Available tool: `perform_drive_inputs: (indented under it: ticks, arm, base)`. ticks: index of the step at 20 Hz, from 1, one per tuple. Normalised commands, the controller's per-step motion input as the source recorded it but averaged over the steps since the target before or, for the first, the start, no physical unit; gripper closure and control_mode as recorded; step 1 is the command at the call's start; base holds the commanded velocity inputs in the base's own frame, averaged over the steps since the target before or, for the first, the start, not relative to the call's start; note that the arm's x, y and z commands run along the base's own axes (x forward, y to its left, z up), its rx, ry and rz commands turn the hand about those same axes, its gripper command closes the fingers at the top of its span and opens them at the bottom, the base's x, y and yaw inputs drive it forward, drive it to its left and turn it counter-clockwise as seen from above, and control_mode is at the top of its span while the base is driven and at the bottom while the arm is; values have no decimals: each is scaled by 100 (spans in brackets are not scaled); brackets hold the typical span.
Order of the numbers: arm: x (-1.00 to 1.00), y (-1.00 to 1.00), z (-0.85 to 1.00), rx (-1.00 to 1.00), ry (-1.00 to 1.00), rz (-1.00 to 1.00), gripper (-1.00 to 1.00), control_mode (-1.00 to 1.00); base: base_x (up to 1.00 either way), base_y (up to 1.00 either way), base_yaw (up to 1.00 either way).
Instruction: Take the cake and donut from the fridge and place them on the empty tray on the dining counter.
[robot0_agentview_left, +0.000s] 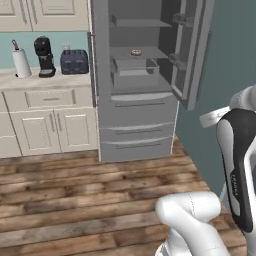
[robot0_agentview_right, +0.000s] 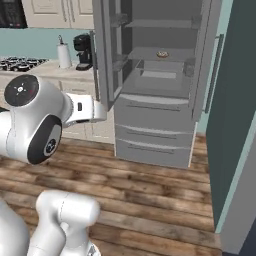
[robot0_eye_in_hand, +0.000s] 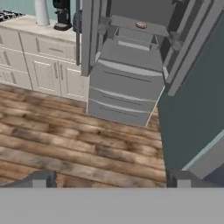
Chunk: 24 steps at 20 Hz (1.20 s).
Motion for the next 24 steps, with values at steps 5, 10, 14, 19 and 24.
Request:
perform_drive_inputs:
  ticks: [5, 10, 14, 19, 24]
  arm:
    - [0, 0, 0, 0, 0, 0, -100, 100]
    - [0, 0, 0, 0, 0, 0, -100, 100]
    - [0, 0, 0, 0, 0, 0, -100, 100]
    - [0, 0, 0, 0, 0, 0, -100, 100]
    - [0, 0, 0, 0, 0, 0, -100, 100]
  base:
    - [100, -42, 6]
    - [100, -42, 6]
    - [100, -28, 6]
    - [100, -26, 5]
    - [100, -40, 6]
